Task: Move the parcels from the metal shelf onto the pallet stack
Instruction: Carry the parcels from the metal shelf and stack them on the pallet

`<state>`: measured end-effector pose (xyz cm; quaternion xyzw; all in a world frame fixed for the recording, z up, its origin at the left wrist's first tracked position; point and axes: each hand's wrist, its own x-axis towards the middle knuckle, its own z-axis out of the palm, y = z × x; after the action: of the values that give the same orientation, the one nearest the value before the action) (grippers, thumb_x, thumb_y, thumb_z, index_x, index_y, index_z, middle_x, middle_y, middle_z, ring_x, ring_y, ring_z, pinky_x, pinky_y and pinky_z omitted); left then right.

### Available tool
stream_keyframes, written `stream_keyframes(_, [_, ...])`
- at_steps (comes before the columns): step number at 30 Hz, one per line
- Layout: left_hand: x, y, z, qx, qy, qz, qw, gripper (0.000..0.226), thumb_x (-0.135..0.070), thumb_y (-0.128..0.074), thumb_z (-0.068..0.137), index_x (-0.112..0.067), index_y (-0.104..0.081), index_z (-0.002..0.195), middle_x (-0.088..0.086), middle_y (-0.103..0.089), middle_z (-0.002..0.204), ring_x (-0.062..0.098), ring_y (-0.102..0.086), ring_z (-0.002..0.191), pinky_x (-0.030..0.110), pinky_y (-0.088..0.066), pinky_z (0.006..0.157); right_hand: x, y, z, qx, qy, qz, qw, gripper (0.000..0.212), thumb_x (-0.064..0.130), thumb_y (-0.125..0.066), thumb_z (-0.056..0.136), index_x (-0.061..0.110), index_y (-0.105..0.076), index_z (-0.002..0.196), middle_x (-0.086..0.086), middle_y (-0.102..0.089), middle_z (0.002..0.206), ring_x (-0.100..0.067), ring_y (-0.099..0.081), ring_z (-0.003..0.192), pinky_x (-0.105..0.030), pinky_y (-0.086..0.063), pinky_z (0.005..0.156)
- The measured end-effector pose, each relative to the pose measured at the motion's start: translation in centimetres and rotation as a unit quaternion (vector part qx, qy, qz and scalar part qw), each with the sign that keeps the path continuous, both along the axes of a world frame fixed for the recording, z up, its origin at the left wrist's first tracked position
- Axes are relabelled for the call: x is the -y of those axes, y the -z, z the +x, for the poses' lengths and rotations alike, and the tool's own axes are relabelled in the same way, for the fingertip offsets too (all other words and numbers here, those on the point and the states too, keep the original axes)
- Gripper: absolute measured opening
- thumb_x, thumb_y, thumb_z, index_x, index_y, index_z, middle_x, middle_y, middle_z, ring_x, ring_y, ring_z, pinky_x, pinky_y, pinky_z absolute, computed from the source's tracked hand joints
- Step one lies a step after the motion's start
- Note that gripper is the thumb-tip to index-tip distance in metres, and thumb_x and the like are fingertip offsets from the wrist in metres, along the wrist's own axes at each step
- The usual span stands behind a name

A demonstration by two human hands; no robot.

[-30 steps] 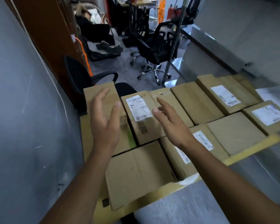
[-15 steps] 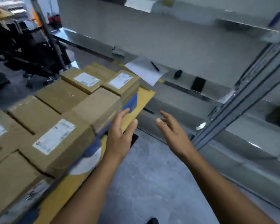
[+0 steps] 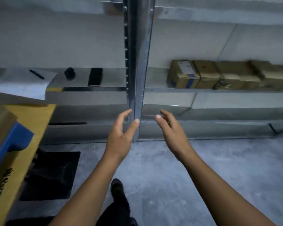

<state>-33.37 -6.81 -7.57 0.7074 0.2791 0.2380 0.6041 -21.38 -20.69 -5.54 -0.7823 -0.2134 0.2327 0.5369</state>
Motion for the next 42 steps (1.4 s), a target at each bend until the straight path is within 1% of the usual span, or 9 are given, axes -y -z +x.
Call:
stream_keyframes(6, [0.0, 2.2, 11.6, -0.014, 0.063, -0.029, 0.997, 0.062, -0.064, -0.061, 0.085, -0.038, -0.055, 0.141, -0.022, -0.055, 0.145, -0.003, -0.048, 0.137, 0.026, -0.038, 0.112, 1.7, 1.7, 8.6, -0.012, 0.094, -0.015, 0.995, 0.058, 0.058, -0.054, 0.102, 0.032, -0.047, 0.154, 0.015, -0.053, 0.145, -0.002, -0.05, 0.131, -0.027, -0.041, 0.105])
stream_keyframes(11, [-2.2, 4.5, 22.1, -0.042, 0.084, -0.056, 0.994, 0.071, -0.076, -0.058, 0.077, -0.04, -0.055, 0.138, -0.023, -0.054, 0.145, 0.002, -0.047, 0.138, 0.037, -0.04, 0.116, 0.4, 3.1, 17.6, -0.02, 0.141, -0.035, 0.989, 0.057, 0.056, -0.055, 0.103, 0.031, -0.048, 0.153, 0.015, -0.053, 0.143, 0.001, -0.05, 0.129, -0.017, -0.04, 0.094])
stream_keyframes(17, [-5.3, 6.3, 33.2, -0.066, 0.073, -0.082, 0.992, 0.048, -0.063, -0.066, 0.087, -0.042, -0.055, 0.128, -0.017, -0.057, 0.141, 0.006, -0.051, 0.135, 0.035, -0.041, 0.114, -2.5, 3.7, 27.6, -0.029, 0.171, -0.044, 0.984, 0.058, 0.056, -0.056, 0.103, 0.032, -0.046, 0.155, 0.016, -0.05, 0.149, -0.001, -0.048, 0.135, -0.028, -0.039, 0.108])
stream_keyframes(22, [-6.3, 8.2, 41.4, -0.091, 0.031, -0.081, 0.992, 0.054, -0.055, -0.067, 0.095, -0.029, -0.051, 0.139, -0.007, -0.054, 0.144, 0.013, -0.053, 0.13, 0.028, -0.04, 0.103, -3.2, 5.5, 32.3, -0.054, 0.197, -0.045, 0.978, 0.054, 0.056, -0.056, 0.103, 0.036, -0.047, 0.152, 0.014, -0.051, 0.149, -0.004, -0.049, 0.137, -0.031, -0.04, 0.111])
stream_keyframes(25, [-5.9, 9.1, 45.5, -0.1, 0.009, -0.09, 0.991, 0.062, -0.057, -0.07, 0.092, -0.027, -0.048, 0.141, -0.017, -0.052, 0.129, 0.006, -0.051, 0.117, 0.002, -0.036, 0.085, -3.5, 6.7, 34.6, -0.068, 0.202, -0.055, 0.975, 0.055, 0.055, -0.056, 0.104, 0.033, -0.046, 0.153, 0.01, -0.051, 0.151, -0.009, -0.049, 0.139, -0.037, -0.041, 0.115])
stream_keyframes(27, [-5.4, 9.7, 47.6, -0.107, -0.002, -0.093, 0.99, 0.069, -0.061, -0.072, 0.088, -0.032, -0.043, 0.144, -0.024, -0.046, 0.119, -0.002, -0.047, 0.107, -0.005, -0.03, 0.067, -3.7, 7.5, 35.7, -0.066, 0.193, -0.064, 0.977, 0.06, 0.056, -0.055, 0.103, 0.031, -0.044, 0.156, 0.01, -0.05, 0.152, -0.008, -0.048, 0.14, -0.036, -0.041, 0.115])
stream_keyframes(31, [-4.6, 10.7, 49.6, -0.127, -0.013, -0.11, 0.986, 0.086, -0.061, -0.075, 0.086, -0.034, -0.033, 0.155, -0.026, -0.043, 0.123, -0.009, -0.045, 0.106, -0.001, -0.03, 0.07, -3.6, 8.9, 37.1, -0.064, 0.174, -0.068, 0.98, 0.059, 0.057, -0.054, 0.103, 0.034, -0.043, 0.156, 0.011, -0.05, 0.152, -0.007, -0.049, 0.139, -0.031, -0.041, 0.11])
stream_keyframes(36, [-4.0, 11.2, 50.0, -0.14, -0.022, -0.089, 0.986, 0.062, -0.044, -0.071, 0.094, -0.038, -0.041, 0.148, -0.055, -0.053, 0.098, -0.036, -0.049, 0.087, -0.004, -0.038, 0.068, -3.0, 9.8, 39.0, -0.085, 0.171, -0.062, 0.98, 0.069, 0.07, -0.05, 0.09, 0.029, -0.053, 0.146, 0.009, -0.057, 0.145, -0.009, -0.054, 0.133, -0.033, -0.046, 0.106])
stream_keyframes(42, [-3.2, 10.6, 48.1, -0.134, -0.035, -0.104, 0.985, 0.044, -0.045, -0.062, 0.09, -0.051, -0.05, 0.131, -0.035, -0.068, 0.107, -0.018, -0.062, 0.096, 0.008, -0.046, 0.072, -2.9, 10.6, 40.6, -0.151, 0.188, -0.028, 0.97, 0.068, 0.074, -0.056, 0.082, 0.026, -0.054, 0.13, 0.013, -0.067, 0.115, 0.003, -0.063, 0.102, -0.023, -0.045, 0.082])
